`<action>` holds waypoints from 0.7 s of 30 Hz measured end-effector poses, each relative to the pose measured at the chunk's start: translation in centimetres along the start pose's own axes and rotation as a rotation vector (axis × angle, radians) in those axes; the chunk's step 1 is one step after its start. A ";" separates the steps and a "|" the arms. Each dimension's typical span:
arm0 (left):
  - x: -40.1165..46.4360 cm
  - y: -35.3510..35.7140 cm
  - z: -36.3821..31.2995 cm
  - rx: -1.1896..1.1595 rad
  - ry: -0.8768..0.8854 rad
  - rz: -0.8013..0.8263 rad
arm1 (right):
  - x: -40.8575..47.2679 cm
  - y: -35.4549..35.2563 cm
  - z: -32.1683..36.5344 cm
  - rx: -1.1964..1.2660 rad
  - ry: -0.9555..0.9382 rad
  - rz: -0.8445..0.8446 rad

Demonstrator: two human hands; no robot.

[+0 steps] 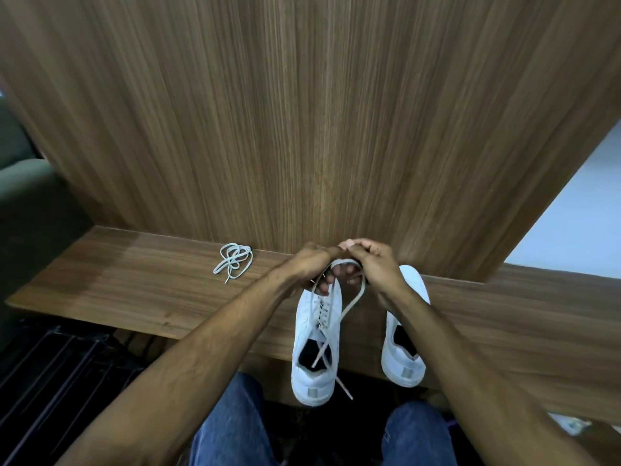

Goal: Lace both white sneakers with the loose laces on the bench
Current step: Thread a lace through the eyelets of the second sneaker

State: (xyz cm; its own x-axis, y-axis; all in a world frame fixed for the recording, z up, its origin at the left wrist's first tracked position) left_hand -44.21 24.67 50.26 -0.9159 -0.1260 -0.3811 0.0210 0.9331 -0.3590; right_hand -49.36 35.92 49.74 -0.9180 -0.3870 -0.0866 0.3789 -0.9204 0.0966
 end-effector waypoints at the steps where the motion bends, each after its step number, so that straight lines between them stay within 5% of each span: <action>1: -0.1 -0.3 -0.6 0.011 0.031 -0.017 | -0.1 -0.1 -0.9 -0.012 0.078 -0.021; 6: -1.0 -0.4 -3.4 0.049 0.182 -0.002 | -2.0 1.3 -5.1 -0.128 0.508 0.178; 10: -2.0 0.1 -4.4 0.164 0.271 0.072 | -2.4 2.4 -4.9 -0.046 0.622 0.321; 16: -2.6 -0.6 -5.3 0.184 0.398 0.041 | -0.7 0.3 -3.1 0.084 0.589 0.206; 21: -2.9 -3.1 -6.9 -0.040 0.448 -0.108 | 1.0 -1.8 -0.2 -0.042 0.302 0.235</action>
State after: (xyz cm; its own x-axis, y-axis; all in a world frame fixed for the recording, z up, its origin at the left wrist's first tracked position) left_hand -44.41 24.46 58.30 -0.9951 -0.0736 0.0659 -0.0917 0.9360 -0.3398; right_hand -50.95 37.22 49.23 -0.7319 -0.5810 -0.3561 0.5851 -0.8036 0.1088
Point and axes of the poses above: each hand's wrist, its own x-axis towards the middle knuckle, its own y-axis out of the palm, z = x × y, the point moved 7 cm from there along x, towards the middle knuckle, and after that the axes turned 9 degrees about x, right-handed, at the moved point
